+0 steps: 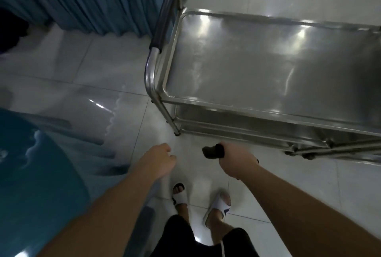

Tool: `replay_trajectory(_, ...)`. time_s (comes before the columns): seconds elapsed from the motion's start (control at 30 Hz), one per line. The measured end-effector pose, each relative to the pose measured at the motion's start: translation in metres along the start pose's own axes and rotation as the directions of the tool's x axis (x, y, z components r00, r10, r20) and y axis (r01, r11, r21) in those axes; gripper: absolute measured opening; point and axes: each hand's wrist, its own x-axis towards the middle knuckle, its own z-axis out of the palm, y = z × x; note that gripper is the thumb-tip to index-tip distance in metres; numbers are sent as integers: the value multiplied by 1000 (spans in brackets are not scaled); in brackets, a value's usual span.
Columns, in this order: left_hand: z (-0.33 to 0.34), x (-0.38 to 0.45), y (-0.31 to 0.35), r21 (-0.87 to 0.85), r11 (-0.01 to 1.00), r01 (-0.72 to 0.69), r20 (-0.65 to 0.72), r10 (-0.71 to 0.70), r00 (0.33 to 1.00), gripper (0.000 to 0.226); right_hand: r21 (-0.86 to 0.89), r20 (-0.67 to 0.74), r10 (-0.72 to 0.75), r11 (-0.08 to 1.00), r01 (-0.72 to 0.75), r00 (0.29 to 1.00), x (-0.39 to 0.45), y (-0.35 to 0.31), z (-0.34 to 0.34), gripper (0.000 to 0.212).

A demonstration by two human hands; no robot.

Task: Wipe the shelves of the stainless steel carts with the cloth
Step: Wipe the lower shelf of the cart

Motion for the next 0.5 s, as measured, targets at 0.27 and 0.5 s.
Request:
replay_trajectory(0.27, 6, 86, -16, -127, 991, 36, -93, -48, 995, 47, 22, -67, -69, 997, 70, 995, 89, -3, 31, 27)
replay_trajectory(0.5, 21, 207, -47, -319, 946, -62, -314, -44, 948, 71, 28, -126, -102, 994, 107, 987, 195, -9, 76, 28)
